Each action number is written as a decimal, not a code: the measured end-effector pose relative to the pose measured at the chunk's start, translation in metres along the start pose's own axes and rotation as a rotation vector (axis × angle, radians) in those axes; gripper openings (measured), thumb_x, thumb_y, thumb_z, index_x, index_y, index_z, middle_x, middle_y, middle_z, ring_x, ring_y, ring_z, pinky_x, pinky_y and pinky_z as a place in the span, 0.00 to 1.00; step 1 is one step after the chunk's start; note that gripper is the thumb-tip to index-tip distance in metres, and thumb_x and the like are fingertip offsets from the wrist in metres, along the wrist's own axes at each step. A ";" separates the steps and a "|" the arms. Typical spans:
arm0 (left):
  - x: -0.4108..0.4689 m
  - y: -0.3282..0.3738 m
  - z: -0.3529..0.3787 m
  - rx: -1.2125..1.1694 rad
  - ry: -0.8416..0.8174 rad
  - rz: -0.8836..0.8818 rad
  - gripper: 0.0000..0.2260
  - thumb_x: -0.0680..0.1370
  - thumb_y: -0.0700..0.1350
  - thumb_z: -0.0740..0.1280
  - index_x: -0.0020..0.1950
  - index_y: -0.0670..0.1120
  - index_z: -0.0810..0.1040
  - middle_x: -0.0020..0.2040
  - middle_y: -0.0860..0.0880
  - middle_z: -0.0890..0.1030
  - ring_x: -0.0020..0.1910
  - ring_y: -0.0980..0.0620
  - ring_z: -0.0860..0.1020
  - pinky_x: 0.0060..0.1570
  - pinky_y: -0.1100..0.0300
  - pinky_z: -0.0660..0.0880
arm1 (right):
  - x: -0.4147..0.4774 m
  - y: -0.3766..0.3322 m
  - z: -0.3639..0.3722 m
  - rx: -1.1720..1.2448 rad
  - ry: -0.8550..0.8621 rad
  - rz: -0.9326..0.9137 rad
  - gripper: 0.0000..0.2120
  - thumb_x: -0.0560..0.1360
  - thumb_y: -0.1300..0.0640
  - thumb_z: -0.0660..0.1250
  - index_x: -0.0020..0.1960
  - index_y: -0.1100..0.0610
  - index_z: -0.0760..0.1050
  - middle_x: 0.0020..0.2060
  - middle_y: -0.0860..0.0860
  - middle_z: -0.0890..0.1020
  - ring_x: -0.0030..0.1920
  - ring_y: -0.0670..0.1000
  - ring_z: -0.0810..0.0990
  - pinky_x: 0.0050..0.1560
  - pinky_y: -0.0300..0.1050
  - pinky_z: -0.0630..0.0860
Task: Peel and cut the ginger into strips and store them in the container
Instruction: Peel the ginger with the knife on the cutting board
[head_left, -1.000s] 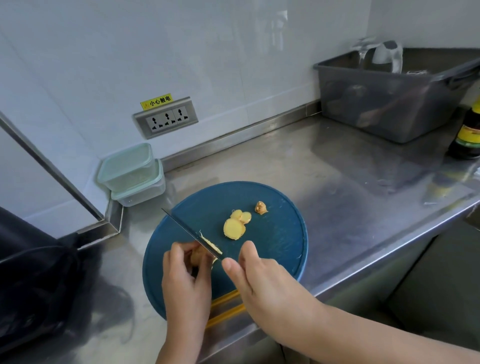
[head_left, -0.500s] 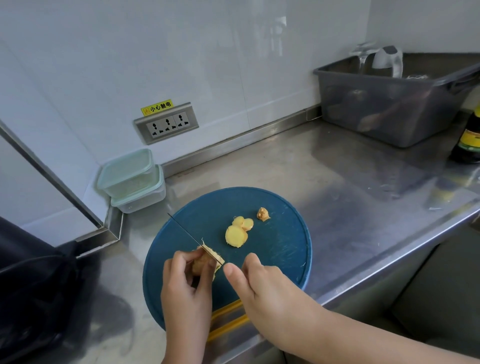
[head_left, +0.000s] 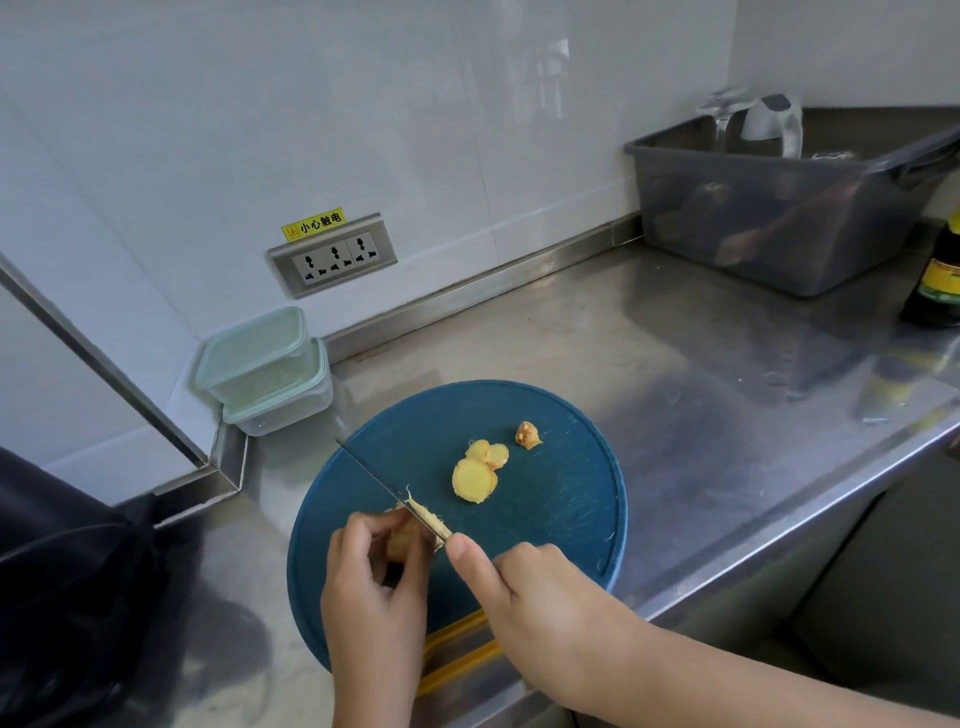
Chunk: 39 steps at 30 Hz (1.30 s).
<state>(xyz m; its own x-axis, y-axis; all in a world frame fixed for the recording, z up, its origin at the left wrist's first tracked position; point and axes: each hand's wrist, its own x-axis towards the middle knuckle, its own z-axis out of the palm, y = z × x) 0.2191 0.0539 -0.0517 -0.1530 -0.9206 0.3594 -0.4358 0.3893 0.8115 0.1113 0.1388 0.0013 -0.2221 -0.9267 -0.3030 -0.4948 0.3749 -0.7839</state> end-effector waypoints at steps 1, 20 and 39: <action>0.000 0.000 0.000 0.009 0.003 0.008 0.13 0.72 0.42 0.71 0.41 0.58 0.71 0.43 0.54 0.76 0.42 0.58 0.76 0.36 0.68 0.69 | 0.001 0.000 -0.001 0.013 -0.005 0.010 0.28 0.79 0.35 0.45 0.31 0.54 0.63 0.27 0.49 0.65 0.27 0.45 0.65 0.35 0.37 0.66; 0.009 -0.007 -0.006 0.149 -0.081 0.155 0.07 0.74 0.48 0.70 0.48 0.49 0.74 0.45 0.53 0.75 0.41 0.60 0.74 0.40 0.77 0.69 | 0.030 -0.019 -0.033 0.239 -0.294 0.402 0.32 0.75 0.27 0.48 0.31 0.54 0.62 0.21 0.49 0.64 0.19 0.49 0.61 0.23 0.36 0.61; 0.009 -0.013 -0.007 0.114 -0.075 0.103 0.09 0.74 0.50 0.69 0.51 0.48 0.74 0.46 0.52 0.75 0.41 0.57 0.75 0.36 0.74 0.68 | 0.045 -0.039 -0.029 0.138 -0.248 0.422 0.31 0.75 0.27 0.48 0.32 0.54 0.62 0.21 0.49 0.65 0.19 0.49 0.60 0.23 0.35 0.61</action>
<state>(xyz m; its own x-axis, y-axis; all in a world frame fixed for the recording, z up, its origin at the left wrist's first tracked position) 0.2296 0.0407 -0.0553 -0.2664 -0.8773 0.3992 -0.5114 0.4797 0.7130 0.0967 0.0830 0.0338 -0.1638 -0.6793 -0.7153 -0.2856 0.7267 -0.6248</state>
